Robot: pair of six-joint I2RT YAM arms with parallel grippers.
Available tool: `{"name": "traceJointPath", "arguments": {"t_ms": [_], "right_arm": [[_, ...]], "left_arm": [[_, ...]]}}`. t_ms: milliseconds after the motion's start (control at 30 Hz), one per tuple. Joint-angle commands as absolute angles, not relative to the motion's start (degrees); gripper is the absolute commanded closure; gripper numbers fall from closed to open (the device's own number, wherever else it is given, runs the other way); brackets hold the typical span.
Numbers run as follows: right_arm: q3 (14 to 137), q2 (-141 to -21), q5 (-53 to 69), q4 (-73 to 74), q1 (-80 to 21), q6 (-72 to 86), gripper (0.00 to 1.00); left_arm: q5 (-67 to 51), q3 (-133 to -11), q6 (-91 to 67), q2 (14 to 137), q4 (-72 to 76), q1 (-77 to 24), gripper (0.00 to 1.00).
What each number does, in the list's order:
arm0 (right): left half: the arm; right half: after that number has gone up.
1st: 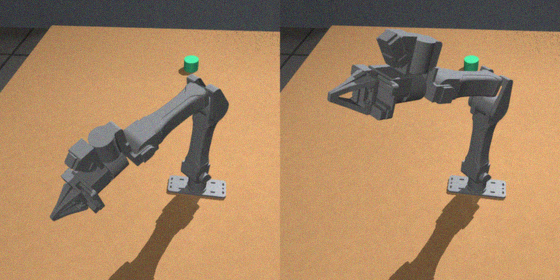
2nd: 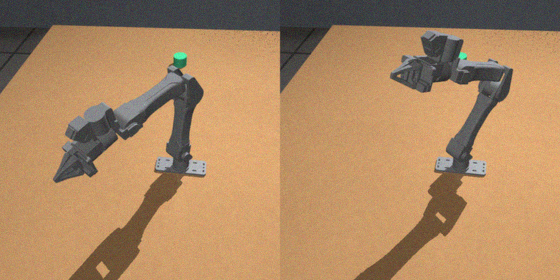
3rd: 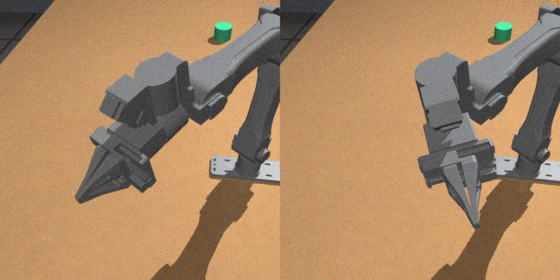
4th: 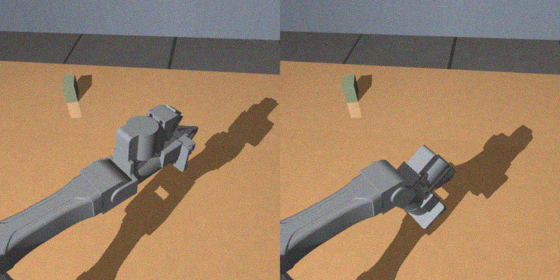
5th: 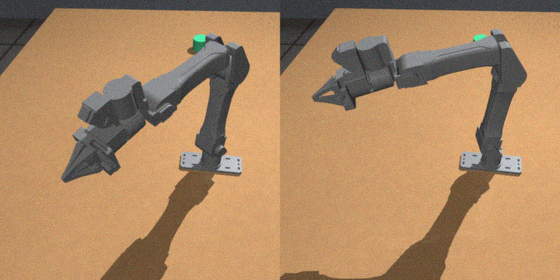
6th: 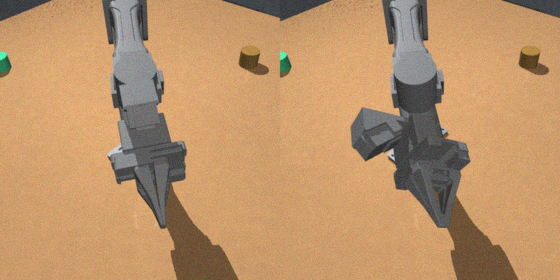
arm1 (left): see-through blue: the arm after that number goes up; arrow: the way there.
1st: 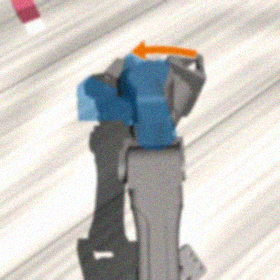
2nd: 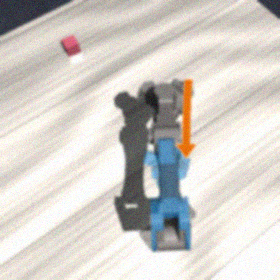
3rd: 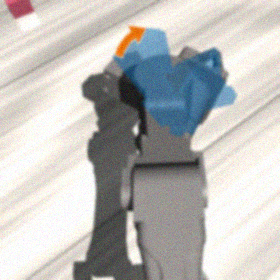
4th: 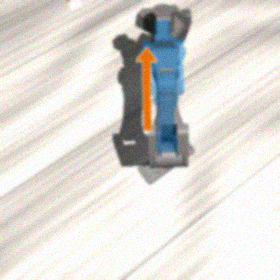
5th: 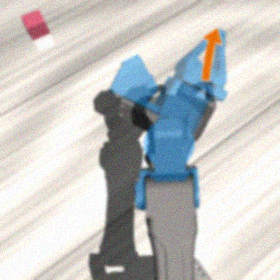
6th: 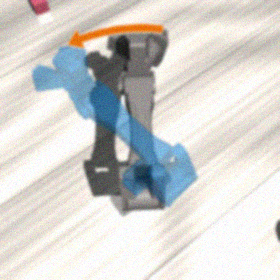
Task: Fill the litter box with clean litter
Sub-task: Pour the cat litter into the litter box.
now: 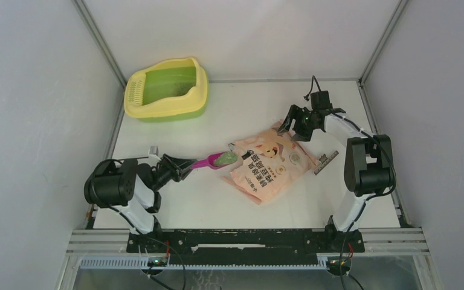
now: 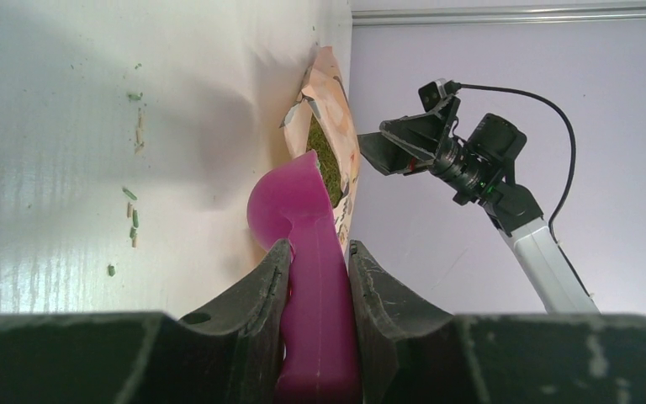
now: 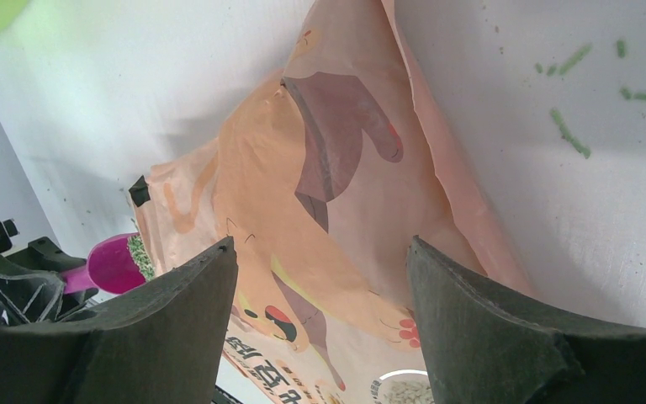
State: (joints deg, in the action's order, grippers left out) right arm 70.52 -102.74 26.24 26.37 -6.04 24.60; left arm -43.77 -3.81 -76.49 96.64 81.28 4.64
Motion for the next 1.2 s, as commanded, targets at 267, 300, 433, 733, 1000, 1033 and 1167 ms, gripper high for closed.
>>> {"name": "traceJointPath", "arguments": {"t_ms": [267,300,433,733,1000,1033,1167], "right_arm": [[72.4,-102.6,26.9,25.4,-6.9,24.8,0.19],[72.6,-102.8,27.0,25.5,-7.0,24.9,0.20],[73.2,-103.0,27.1,25.7,-7.2,24.8,0.20],[74.2,-103.5,27.6,25.9,-7.5,24.9,0.19],[74.4,-104.0,28.1,25.9,-8.0,25.1,0.19],[74.4,-104.0,28.2,25.9,-8.0,25.2,0.19],[74.4,-104.0,28.3,26.1,-7.9,25.1,0.19]], "left_arm": [[-45.2,-1.1,-78.4,90.2,84.7,7.8,0.99],[-45.1,-0.9,-78.6,89.9,84.8,8.1,0.99],[-44.4,-0.4,-80.0,87.7,84.7,9.6,0.99],[-41.1,-0.9,-85.0,83.5,84.7,10.4,0.99],[-37.5,-5.9,-90.0,84.2,84.7,10.5,0.98],[-37.0,-6.6,-90.4,84.7,84.7,10.5,0.98],[-35.6,-9.8,-92.0,86.2,84.8,10.5,0.98]]}}
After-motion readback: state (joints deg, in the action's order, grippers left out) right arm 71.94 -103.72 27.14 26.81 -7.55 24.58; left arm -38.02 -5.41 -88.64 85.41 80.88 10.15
